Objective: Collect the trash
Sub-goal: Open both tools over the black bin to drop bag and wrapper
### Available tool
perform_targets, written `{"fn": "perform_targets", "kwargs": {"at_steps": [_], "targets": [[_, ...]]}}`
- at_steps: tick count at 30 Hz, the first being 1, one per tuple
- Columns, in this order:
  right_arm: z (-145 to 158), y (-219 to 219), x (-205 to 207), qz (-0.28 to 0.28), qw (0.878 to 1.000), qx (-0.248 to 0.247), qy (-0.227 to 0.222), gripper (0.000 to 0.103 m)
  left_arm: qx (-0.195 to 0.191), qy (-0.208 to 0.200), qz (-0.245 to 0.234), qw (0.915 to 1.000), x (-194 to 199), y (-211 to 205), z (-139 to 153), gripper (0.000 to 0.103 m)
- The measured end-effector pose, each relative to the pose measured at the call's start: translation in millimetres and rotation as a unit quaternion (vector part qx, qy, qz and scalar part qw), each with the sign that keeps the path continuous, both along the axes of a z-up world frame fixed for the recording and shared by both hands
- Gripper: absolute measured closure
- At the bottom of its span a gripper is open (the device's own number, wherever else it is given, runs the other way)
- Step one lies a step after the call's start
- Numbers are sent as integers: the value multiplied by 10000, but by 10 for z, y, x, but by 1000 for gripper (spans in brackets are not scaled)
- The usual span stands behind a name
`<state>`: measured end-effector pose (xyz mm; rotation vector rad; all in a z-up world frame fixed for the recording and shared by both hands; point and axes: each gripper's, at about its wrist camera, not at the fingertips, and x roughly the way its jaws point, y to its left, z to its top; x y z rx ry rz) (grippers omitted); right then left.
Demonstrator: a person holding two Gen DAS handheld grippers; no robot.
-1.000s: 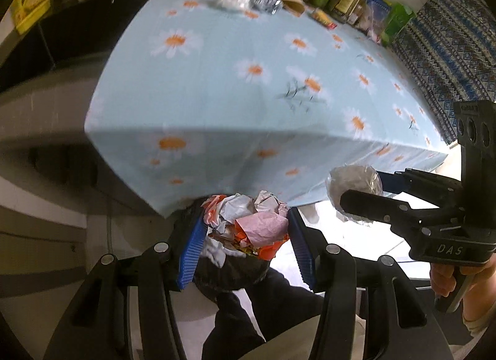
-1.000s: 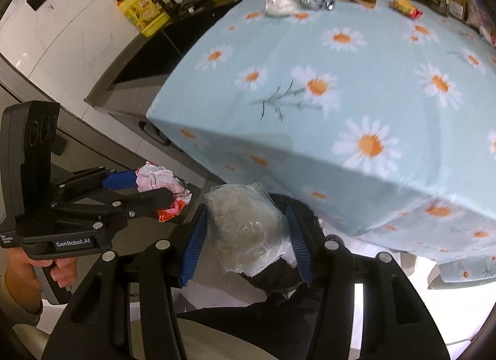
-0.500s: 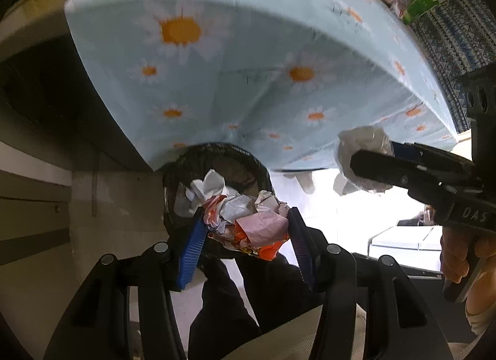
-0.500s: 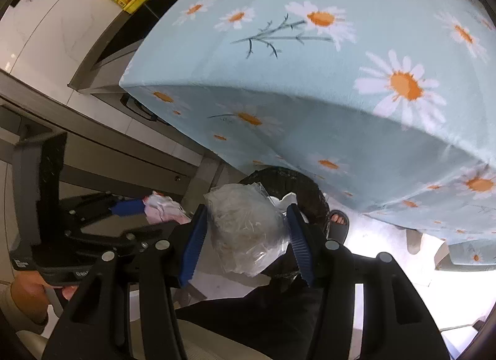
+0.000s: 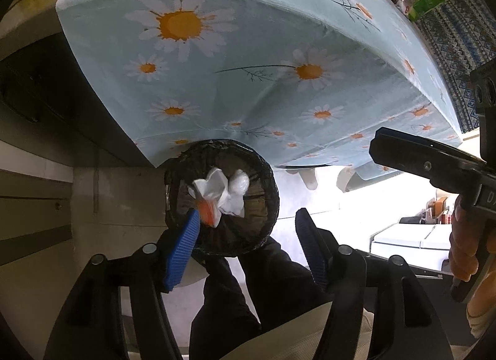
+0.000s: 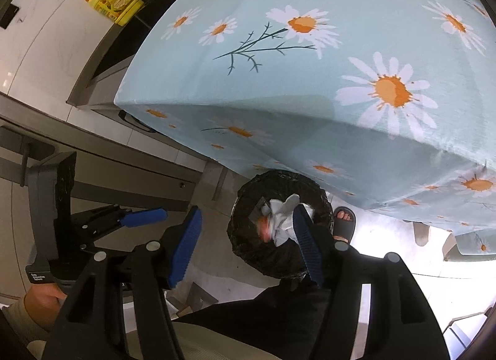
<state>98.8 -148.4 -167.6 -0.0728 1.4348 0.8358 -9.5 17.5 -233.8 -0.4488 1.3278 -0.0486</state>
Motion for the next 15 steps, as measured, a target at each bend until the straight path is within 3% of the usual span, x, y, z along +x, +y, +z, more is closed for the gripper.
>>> {"fn": "perform_targets", "kwargs": {"at_steps": [8, 15], "targets": [[44, -42, -32, -37, 10000, -1, -62, 42, 5, -23, 68, 10000, -29, 46, 37, 41], [159, -58, -35, -93, 9998, 8, -187, 42, 233, -207, -94, 9995, -13, 10, 222, 41]]}}
